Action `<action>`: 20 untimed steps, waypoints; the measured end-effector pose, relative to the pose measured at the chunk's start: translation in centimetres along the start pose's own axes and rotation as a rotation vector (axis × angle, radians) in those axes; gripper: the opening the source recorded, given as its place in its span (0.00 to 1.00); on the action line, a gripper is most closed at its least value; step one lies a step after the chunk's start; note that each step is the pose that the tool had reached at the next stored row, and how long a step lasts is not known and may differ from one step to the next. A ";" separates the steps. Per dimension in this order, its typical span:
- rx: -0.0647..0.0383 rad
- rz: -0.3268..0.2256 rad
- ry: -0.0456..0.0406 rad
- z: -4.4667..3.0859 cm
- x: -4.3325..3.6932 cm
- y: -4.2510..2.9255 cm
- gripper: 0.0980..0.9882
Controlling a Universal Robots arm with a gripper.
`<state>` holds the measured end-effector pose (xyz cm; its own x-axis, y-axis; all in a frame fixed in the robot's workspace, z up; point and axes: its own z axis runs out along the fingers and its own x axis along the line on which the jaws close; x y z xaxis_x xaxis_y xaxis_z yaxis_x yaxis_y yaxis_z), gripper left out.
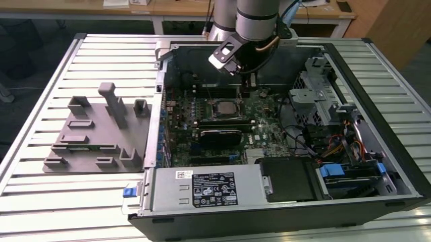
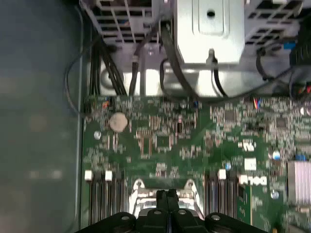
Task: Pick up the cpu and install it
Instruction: 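Close the cpu cover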
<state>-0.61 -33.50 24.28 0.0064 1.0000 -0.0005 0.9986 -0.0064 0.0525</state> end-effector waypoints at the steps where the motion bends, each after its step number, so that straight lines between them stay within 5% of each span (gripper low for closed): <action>1: 0.000 0.000 0.0000 -0.01 0.00 -0.19 0.01; 14: 0.004 0.000 -0.0003 0.03 0.00 -0.39 0.01; 15: 0.003 0.000 0.0000 0.07 -0.01 -0.68 0.01; 16: 0.004 0.000 0.0005 0.29 -0.02 -2.51 0.01; 20: 0.004 0.000 0.0005 0.48 -0.05 -2.58 0.01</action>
<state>-3.16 -33.54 23.67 0.0067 1.0000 0.0000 0.9988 -0.0066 0.0489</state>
